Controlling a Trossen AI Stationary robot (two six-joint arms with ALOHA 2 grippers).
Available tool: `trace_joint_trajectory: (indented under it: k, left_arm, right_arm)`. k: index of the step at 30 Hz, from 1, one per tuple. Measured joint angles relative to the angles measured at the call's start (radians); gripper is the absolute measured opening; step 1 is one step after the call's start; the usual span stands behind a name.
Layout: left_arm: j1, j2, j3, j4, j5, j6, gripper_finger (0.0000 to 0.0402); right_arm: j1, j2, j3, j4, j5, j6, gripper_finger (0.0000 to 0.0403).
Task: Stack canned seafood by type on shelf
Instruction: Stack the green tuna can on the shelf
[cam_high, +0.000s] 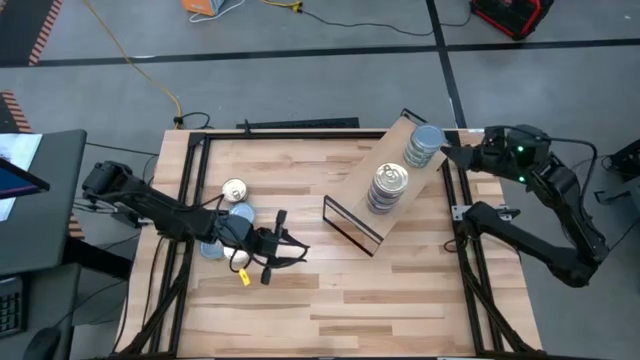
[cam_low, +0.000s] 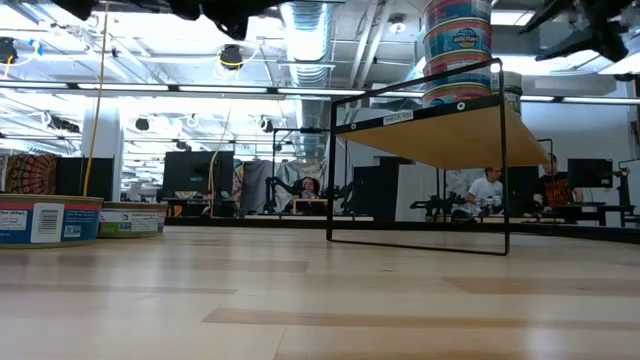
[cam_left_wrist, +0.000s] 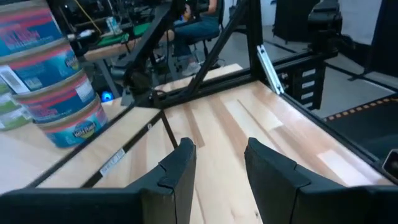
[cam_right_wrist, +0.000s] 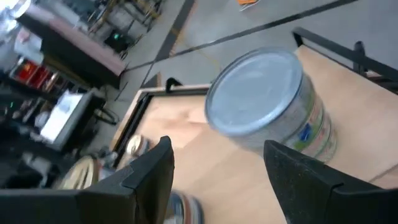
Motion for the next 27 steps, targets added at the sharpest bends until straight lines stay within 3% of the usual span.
trace_joint_trajectory:
  k: [5, 17, 27]
  left_arm:
    - [-0.001, -0.046, 0.0, -0.004, 0.001, 0.0, 0.013]
    - [-0.001, -0.055, -0.001, -0.042, -0.007, 0.023, 0.013]
    - [-0.001, -0.055, -0.001, -0.04, -0.008, 0.022, 0.013]
  right_arm:
    - [0.042, -0.001, -0.019, -0.043, 0.05, -0.03, 0.0272]
    - [0.157, 0.001, -0.111, 0.135, 0.09, -0.021, 0.0272]
    - [0.207, 0.03, -0.112, 0.13, 0.169, -0.025, 0.0272]
